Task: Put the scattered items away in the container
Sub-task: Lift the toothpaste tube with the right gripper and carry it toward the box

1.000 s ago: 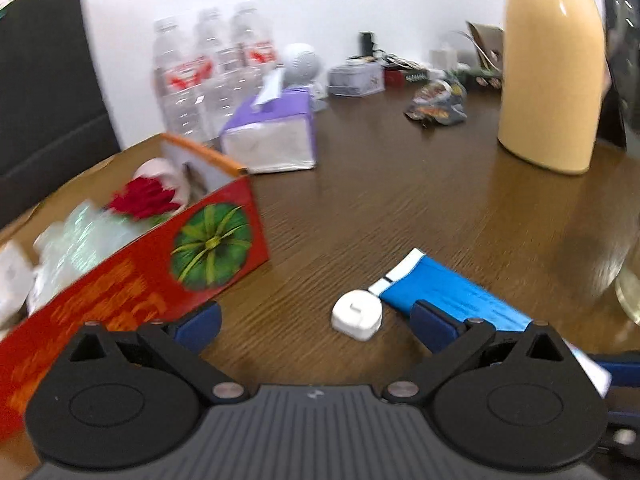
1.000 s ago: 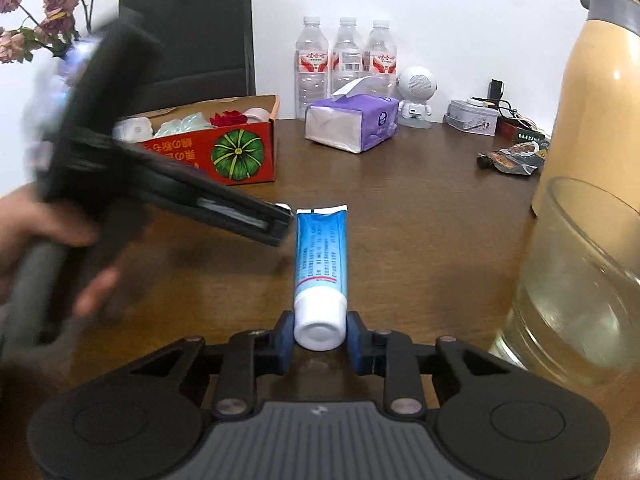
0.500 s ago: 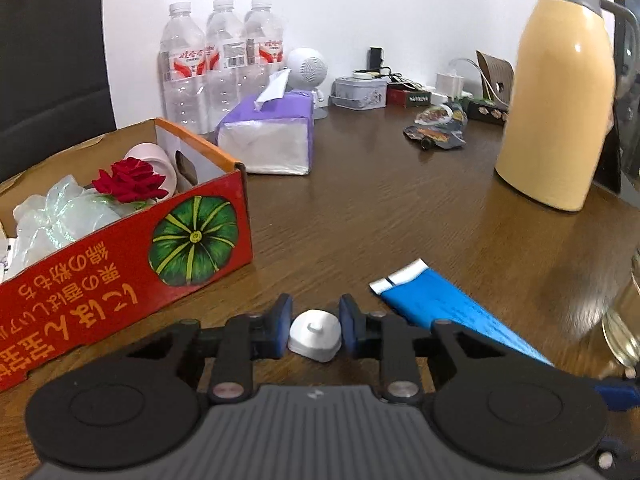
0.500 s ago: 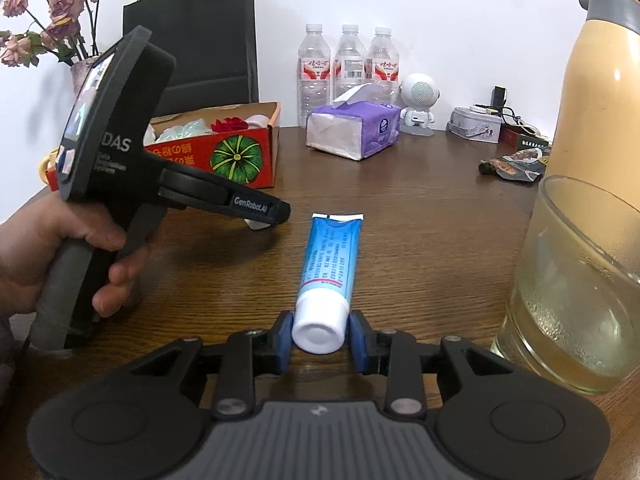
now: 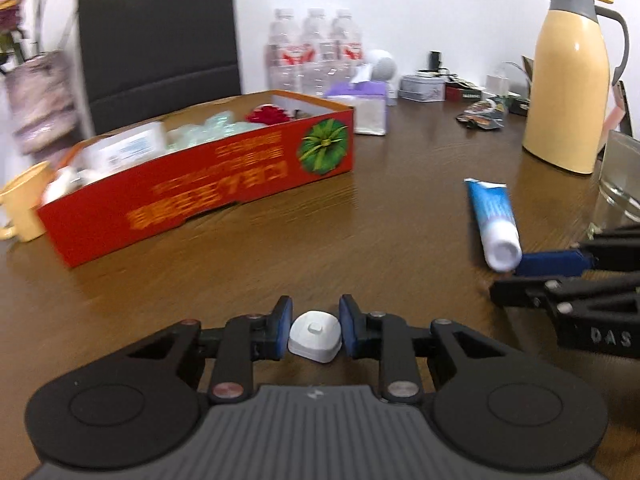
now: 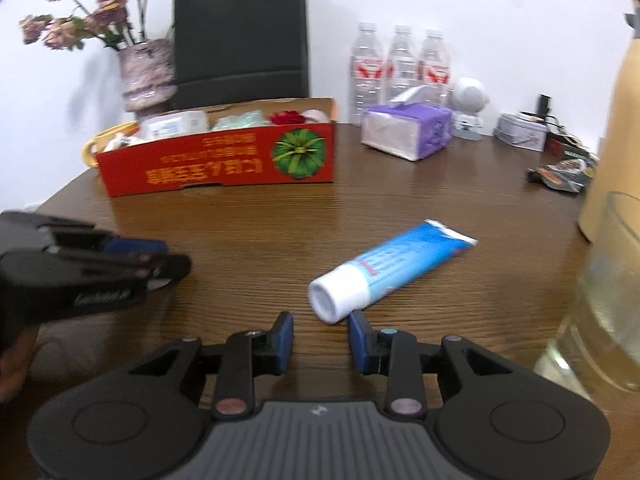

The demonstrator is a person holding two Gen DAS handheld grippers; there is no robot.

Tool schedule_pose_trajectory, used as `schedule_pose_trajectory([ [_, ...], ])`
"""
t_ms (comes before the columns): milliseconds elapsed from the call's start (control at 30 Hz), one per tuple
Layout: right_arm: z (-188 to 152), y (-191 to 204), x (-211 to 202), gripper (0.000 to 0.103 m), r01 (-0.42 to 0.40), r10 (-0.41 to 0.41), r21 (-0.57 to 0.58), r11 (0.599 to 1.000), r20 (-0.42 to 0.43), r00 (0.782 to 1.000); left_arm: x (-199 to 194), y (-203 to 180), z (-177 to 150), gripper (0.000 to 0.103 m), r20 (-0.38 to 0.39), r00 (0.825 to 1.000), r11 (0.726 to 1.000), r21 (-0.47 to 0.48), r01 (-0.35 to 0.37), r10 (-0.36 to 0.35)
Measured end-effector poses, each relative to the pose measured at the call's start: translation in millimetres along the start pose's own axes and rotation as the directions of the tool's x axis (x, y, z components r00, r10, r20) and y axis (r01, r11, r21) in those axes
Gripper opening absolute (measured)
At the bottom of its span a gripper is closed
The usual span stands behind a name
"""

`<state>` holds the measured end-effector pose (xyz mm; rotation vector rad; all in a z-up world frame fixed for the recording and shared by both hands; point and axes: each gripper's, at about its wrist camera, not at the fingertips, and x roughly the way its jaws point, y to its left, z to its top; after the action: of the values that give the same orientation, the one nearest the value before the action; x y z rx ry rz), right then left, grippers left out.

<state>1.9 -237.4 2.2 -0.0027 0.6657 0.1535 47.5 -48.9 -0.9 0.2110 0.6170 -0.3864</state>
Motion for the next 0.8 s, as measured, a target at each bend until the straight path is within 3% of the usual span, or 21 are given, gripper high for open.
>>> schedule_pose_trajectory([
  [100,0.7,13.4,0.3,0.030,-0.031,0.031,-0.025,0.999,-0.005,1.000,-20.6,7.7,-6.8,0.029,0.019,0.997,0.996,-0.046,-0.072,0.073],
  [133,0.2,17.6,-0.3,0.030,-0.045,0.045,-0.036,0.998,-0.006,0.999,-28.9,10.5,-9.3,0.045,0.029,0.995,0.993,-0.067,-0.097,0.099],
  [167,-0.5,20.9,-1.4,0.030,-0.056,0.056,-0.048,0.997,-0.007,0.998,-39.7,12.3,-12.9,0.072,0.048,0.992,0.989,-0.090,-0.113,0.118],
  [233,-2.4,24.5,-4.0,0.032,-0.070,0.070,-0.063,0.996,-0.007,0.998,-57.8,11.8,-20.4,0.090,0.095,0.989,0.989,-0.100,-0.107,0.117],
  [267,-3.3,25.4,-5.2,0.038,-0.075,0.075,-0.065,0.995,-0.008,0.997,-59.7,9.3,-23.0,0.091,0.090,0.991,0.992,-0.080,-0.096,0.103],
  [333,-3.3,24.6,-7.3,0.055,-0.079,0.078,-0.054,0.995,-0.016,0.997,-61.2,4.5,-27.5,0.091,0.070,0.994,0.996,-0.042,-0.082,0.085],
  [400,-0.8,21.9,-8.1,0.068,-0.069,0.068,-0.032,0.997,-0.016,0.998,-48.2,1.0,-27.5,0.090,-0.002,0.992,0.991,-0.018,-0.129,0.129],
  [467,3.9,16.5,-6.7,0.073,-0.031,0.031,-0.004,1.000,-0.001,1.000,-41.7,3.2,-26.3,0.088,-0.025,0.987,0.986,-0.056,-0.158,0.156],
  [533,11.3,9.4,-1.7,0.075,0.014,-0.014,0.025,1.000,0.009,1.000,-36.4,8.7,-22.8,0.083,-0.038,0.991,0.985,-0.116,-0.129,0.125],
  [600,19.5,1.8,9.0,0.082,0.047,-0.047,0.059,0.997,0.005,0.999,-32.5,11.2,-19.5,0.071,-0.031,0.995,0.985,-0.139,-0.099,0.095],
  [667,27.8,-6.2,22.9,0.083,0.053,-0.052,0.092,0.994,-0.015,0.999,-30.2,13.6,-17.5,0.047,-0.022,0.996,0.985,-0.143,-0.091,0.089],
  [767,36.3,-16.1,39.1,0.084,0.055,-0.051,0.117,0.992,-0.038,0.998,-29.8,17.3,-17.7,0.030,-0.013,0.995,0.984,-0.149,-0.096,0.095],
  [800,38.1,-18.8,43.1,0.082,0.054,-0.050,0.121,0.991,-0.044,0.998,-30.6,18.0,-20.4,0.028,-0.012,0.995,0.984,-0.151,-0.095,0.094],
])
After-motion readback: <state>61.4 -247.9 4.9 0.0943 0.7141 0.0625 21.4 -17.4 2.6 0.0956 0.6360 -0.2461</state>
